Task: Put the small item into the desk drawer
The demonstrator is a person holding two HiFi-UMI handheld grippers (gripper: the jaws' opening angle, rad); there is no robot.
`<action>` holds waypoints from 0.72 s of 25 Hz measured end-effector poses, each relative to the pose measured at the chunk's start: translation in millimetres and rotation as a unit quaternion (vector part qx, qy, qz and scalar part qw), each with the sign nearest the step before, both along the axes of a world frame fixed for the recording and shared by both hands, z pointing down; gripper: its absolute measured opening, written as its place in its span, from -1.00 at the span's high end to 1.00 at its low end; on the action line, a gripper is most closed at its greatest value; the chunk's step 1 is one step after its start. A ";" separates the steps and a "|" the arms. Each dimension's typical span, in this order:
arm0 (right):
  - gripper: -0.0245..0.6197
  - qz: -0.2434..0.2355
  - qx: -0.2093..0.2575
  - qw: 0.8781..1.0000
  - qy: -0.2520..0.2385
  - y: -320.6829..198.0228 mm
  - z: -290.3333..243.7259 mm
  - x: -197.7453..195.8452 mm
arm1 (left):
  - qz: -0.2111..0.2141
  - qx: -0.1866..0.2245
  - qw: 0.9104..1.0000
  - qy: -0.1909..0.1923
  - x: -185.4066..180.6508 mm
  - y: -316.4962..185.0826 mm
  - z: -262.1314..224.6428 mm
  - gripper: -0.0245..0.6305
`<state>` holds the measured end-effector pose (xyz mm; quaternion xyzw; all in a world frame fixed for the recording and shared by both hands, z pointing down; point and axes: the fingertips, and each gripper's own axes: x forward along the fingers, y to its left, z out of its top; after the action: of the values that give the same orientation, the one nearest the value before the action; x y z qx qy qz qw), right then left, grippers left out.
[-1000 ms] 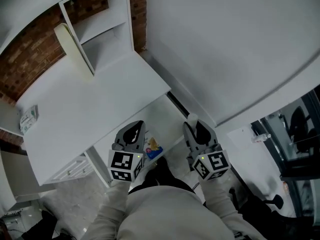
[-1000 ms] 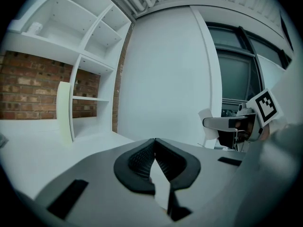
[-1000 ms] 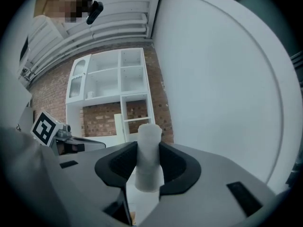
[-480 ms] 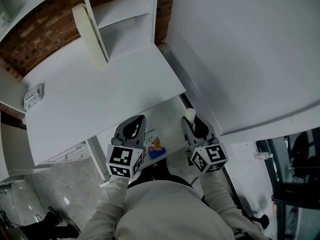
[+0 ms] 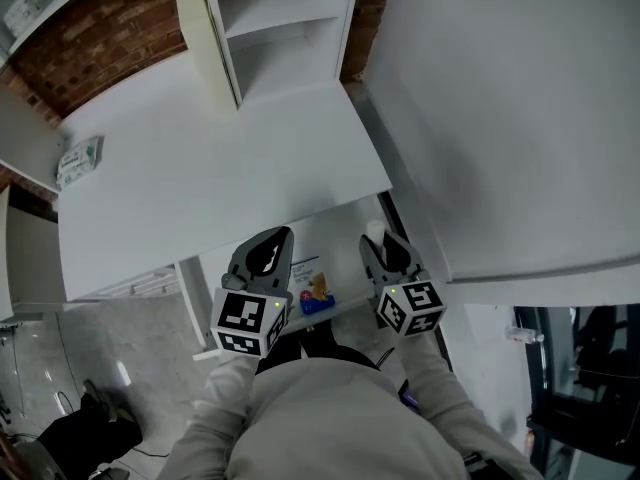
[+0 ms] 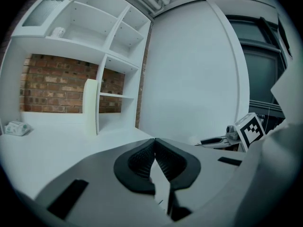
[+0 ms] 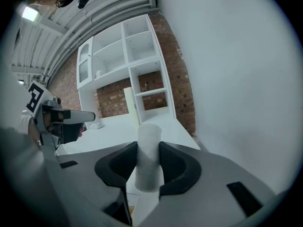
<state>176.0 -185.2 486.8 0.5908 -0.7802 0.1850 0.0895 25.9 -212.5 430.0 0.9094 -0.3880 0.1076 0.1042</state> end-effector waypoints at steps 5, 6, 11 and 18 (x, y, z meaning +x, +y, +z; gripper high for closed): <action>0.42 -0.022 -0.040 0.999 0.008 -8.9 30.3 -2.7 | -0.017 -0.005 1.000 -0.005 -4.3 0.3 3.9 0.87; 0.42 -0.028 -0.047 0.998 0.010 -10.7 37.2 -4.7 | -0.021 -0.006 1.000 -0.006 -6.1 0.7 4.8 0.87; 0.42 -0.057 -0.083 0.995 0.019 -18.7 66.7 -16.6 | -0.036 -0.010 0.999 -0.014 -15.3 0.3 8.4 0.87; 0.42 -0.077 -0.142 0.987 0.017 -28.5 106.9 -26.1 | -0.050 -0.015 0.998 -0.018 -21.6 0.2 11.2 0.87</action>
<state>150.0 -213.7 593.6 0.5130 -0.7877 0.2765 0.1998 4.3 -212.3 441.2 0.8852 -0.4329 0.1245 0.1163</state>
